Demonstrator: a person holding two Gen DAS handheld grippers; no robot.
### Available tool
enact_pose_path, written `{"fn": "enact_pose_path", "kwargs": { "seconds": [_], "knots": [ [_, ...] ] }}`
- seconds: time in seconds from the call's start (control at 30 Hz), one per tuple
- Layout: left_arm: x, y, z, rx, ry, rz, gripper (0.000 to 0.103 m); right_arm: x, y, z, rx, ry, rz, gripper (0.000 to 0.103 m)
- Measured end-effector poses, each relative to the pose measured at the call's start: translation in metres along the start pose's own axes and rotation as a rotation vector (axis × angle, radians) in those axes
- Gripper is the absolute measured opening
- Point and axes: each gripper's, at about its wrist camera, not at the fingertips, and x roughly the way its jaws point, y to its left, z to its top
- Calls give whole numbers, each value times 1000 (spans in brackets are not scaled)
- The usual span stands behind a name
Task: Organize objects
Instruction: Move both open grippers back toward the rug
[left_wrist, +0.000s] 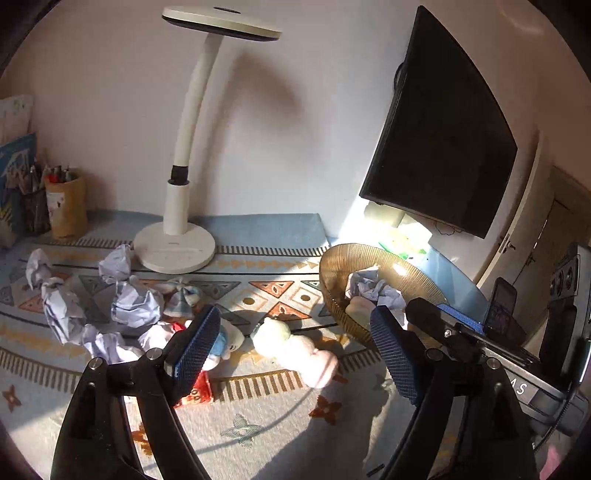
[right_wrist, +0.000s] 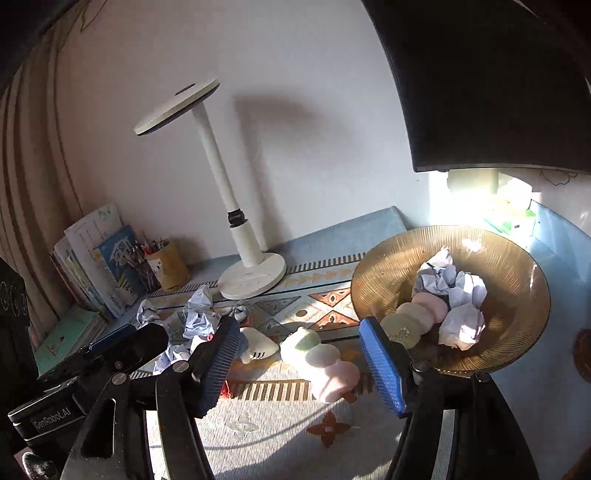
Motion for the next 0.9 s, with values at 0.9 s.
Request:
{"fn": "enact_pose_path", "kwargs": {
  "seconds": [0.9],
  "knots": [
    [-8,101,-74,-32,19,351,92,93,36,-66,-128,221,-65,67]
  ]
}}
